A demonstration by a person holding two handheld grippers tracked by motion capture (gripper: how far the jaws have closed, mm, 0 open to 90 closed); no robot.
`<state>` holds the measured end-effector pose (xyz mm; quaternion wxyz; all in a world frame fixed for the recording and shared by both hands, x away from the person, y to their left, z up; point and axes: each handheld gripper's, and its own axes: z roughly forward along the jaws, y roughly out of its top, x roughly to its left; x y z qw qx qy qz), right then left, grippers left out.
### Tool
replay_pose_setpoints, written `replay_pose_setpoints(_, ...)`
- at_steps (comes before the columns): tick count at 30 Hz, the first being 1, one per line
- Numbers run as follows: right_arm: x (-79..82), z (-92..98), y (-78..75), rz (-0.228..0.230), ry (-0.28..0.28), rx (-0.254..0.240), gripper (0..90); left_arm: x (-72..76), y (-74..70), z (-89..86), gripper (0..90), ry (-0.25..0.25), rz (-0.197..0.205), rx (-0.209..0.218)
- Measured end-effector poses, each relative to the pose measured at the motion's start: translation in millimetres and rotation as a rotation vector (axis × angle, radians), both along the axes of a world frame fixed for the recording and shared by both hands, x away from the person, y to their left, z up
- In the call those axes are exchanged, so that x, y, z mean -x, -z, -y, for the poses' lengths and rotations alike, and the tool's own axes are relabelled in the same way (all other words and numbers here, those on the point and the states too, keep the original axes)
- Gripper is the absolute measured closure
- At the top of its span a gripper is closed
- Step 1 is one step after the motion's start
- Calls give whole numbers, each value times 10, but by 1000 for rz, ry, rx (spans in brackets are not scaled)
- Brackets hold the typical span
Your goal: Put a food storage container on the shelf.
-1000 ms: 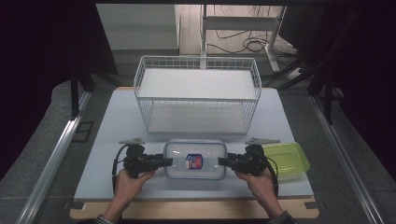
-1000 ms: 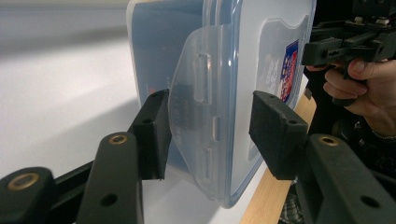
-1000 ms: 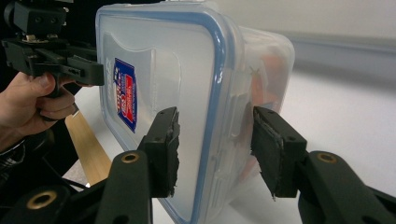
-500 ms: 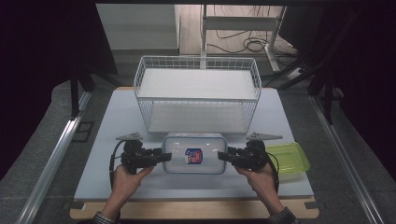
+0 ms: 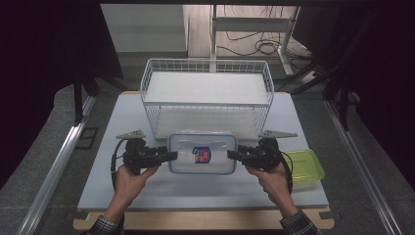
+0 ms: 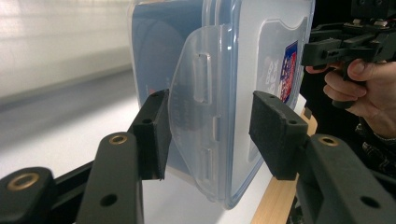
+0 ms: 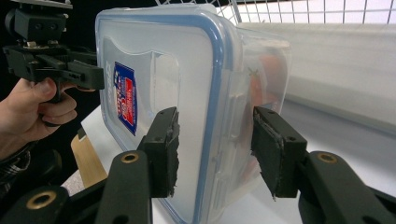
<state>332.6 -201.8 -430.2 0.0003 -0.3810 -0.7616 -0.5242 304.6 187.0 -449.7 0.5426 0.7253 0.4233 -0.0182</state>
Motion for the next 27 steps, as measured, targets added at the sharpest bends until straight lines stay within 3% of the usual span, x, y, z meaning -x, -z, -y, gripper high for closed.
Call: replay_pose_setpoints(27,-323,-62,-500,48,19,-34,528,-318,-497,-63,496,-25,49,25)
